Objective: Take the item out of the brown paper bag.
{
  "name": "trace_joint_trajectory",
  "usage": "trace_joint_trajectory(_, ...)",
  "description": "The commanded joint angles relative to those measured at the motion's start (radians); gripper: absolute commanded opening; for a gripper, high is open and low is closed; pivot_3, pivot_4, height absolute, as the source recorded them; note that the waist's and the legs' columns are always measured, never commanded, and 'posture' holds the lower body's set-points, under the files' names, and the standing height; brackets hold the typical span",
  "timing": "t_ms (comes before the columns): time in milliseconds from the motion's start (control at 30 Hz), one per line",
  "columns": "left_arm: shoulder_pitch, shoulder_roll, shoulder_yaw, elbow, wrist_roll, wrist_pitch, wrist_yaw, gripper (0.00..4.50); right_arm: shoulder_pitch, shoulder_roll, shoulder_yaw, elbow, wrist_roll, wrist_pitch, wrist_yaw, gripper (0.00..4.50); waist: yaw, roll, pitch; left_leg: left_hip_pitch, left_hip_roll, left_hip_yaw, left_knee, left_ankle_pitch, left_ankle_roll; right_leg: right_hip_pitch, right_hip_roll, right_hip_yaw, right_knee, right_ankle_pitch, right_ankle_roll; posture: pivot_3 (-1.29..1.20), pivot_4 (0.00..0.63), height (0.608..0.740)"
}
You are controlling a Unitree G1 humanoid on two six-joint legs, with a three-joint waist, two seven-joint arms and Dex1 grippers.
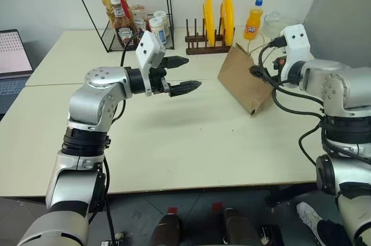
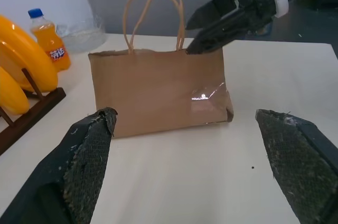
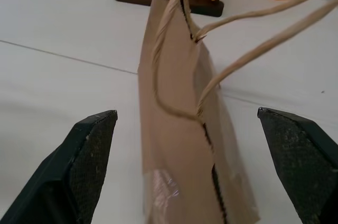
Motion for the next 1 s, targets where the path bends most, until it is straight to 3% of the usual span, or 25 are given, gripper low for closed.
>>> trace_joint_trajectory(33, 0.007, -0.007, 0.022, -0.032, 0.000, -0.025, 0.020, 4.49, -0.051, -0.019, 0.045, 0.071, -0.059, -0.123, 0.015, 4.50, -0.004, 0.000, 0.000, 0.000, 0.000, 0.000, 0.000, 0.000, 0.000, 0.000, 0.000, 0.000, 0.000, 0.000, 0.000, 0.00, 0.150, 0.740)
trace_joint_trajectory(300, 0.031, -0.028, 0.028, 0.003, 0.010, -0.057, 0.054, 4.49, -0.166, -0.055, 0.178, 0.368, -0.237, -0.489, 0.076, 4.50, -0.007, 0.000, 0.000, 0.000, 0.000, 0.001, 0.001, 0.000, 0.000, -0.001, 0.000, 0.001, 0.000, 0.000, 0.000, 0.00, 0.150, 0.740)
trace_joint_trajectory(533, 0.027, -0.032, 0.033, 0.018, 0.013, -0.072, 0.060, 4.49, -0.256, -0.084, 0.233, 0.516, -0.294, -0.584, 0.244, 4.50, -0.007, 0.000, 0.000, 0.000, 0.000, 0.001, 0.000, 0.001, -0.001, -0.001, 0.000, 0.001, 0.000, 0.000, 0.000, 0.00, 0.150, 0.740)
trace_joint_trajectory(833, 0.011, -0.034, 0.029, 0.026, 0.017, -0.087, 0.065, 4.50, -0.266, -0.092, 0.241, 0.558, -0.353, -0.625, 0.309, 1.47, -0.008, 0.000, 0.000, -0.001, 0.000, 0.001, 0.001, 0.001, -0.002, -0.001, 0.000, 0.001, 0.000, 0.000, 0.000, 0.00, 0.150, 0.740)
trace_joint_trajectory(1000, 0.011, -0.033, 0.030, 0.027, 0.024, -0.097, 0.069, 4.50, -0.284, -0.095, 0.225, 0.568, -0.368, -0.645, 0.300, 1.47, -0.008, 0.000, 0.000, 0.000, 0.000, 0.001, 0.001, 0.002, -0.004, -0.001, 0.000, 0.001, 0.001, 0.000, 0.000, 0.00, 0.150, 0.740)
